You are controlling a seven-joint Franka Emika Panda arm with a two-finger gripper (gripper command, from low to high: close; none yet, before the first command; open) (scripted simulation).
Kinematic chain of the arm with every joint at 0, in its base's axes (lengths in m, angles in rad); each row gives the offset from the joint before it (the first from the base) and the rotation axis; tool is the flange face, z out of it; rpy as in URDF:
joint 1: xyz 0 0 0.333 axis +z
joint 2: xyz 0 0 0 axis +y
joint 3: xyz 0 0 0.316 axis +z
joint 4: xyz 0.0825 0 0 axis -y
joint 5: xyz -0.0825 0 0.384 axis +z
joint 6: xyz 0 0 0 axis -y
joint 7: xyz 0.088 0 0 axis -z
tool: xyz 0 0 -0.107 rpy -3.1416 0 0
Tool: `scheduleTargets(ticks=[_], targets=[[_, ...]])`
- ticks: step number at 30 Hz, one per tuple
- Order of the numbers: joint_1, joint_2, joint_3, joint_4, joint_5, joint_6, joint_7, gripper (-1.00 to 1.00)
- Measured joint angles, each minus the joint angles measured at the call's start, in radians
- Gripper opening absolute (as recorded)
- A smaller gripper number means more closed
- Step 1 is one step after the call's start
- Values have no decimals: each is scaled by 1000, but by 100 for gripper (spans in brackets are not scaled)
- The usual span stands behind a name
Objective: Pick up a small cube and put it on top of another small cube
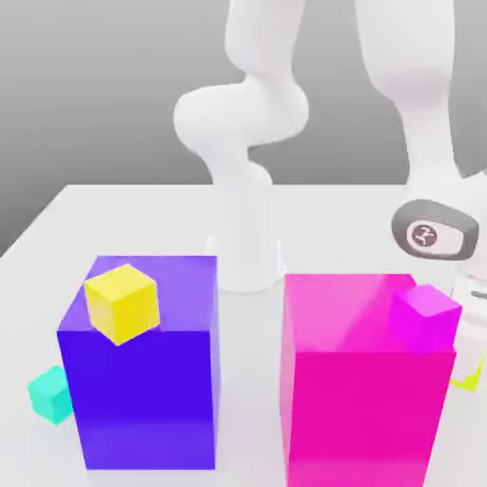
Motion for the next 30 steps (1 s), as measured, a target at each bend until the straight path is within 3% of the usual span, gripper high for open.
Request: scheduleTargets(ticks=[5,9,13,18,27,30], targets=[[-15,-21,19,-5,18,-15,-13,-100],[-78,-155,112,-37,155,-112,-116,-100],[-30,-170,181,25,158,-255,-170,-100],[-112,-263,132,147,201,-470,-318,-100],[-355,-488,0,364,392,-845,-675,-100],[-386,-495,-29,334,421,-799,-714,-100]])
